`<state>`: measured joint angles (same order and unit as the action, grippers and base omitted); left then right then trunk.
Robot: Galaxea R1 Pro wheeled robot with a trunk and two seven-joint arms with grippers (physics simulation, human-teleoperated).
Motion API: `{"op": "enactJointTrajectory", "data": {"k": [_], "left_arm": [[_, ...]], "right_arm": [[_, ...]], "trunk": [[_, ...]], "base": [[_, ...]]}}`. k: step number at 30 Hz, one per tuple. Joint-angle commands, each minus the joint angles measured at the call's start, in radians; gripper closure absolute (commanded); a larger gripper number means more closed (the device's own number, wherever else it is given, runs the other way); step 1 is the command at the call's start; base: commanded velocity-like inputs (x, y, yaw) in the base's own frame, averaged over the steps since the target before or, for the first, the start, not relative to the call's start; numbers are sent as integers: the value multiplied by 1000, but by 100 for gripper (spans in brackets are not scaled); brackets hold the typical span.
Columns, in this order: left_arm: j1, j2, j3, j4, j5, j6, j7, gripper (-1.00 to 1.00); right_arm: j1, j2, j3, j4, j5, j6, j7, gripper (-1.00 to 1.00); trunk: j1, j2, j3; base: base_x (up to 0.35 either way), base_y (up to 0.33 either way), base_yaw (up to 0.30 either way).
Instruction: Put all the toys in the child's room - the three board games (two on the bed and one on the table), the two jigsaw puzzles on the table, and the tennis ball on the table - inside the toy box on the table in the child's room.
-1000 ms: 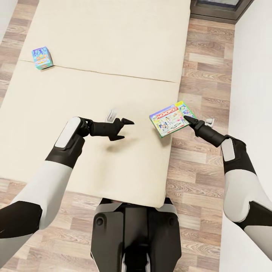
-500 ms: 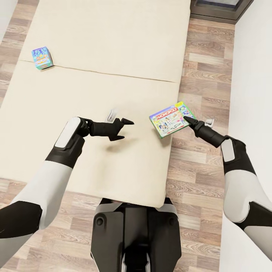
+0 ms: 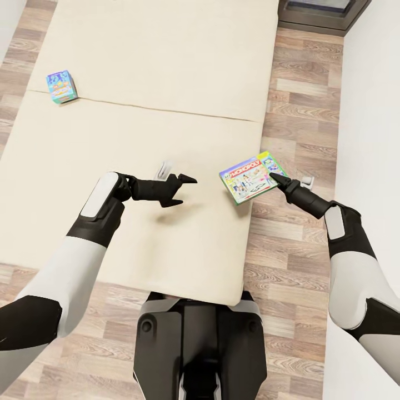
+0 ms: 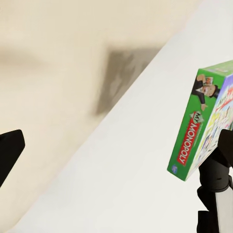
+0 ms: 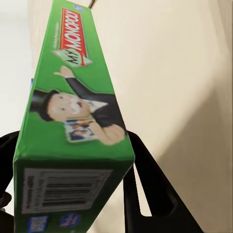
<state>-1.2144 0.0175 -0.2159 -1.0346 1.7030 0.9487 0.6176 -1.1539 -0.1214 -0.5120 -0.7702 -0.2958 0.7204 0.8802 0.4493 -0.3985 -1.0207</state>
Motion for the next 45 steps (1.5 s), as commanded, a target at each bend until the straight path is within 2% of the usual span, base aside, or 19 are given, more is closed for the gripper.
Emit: {"op": "enactJointTrajectory", "data": {"k": [1, 34, 45], "left_arm": [[0, 1, -2, -1, 10, -1, 10, -100], [0, 1, -2, 1, 10, -1, 10, -100], [0, 6, -1, 65, 9, -1, 11, -100]], "right_arm": [[-1, 0, -2, 0, -2, 6, 2, 100], [0, 0, -2, 0, -2, 6, 0, 100], [0, 1, -2, 0, -2, 6, 0, 100]], "trunk": [[1, -2, 0], [1, -2, 47], [1, -2, 64]], "base": [[0, 0, -61], [0, 0, -74], [0, 0, -72]]}}
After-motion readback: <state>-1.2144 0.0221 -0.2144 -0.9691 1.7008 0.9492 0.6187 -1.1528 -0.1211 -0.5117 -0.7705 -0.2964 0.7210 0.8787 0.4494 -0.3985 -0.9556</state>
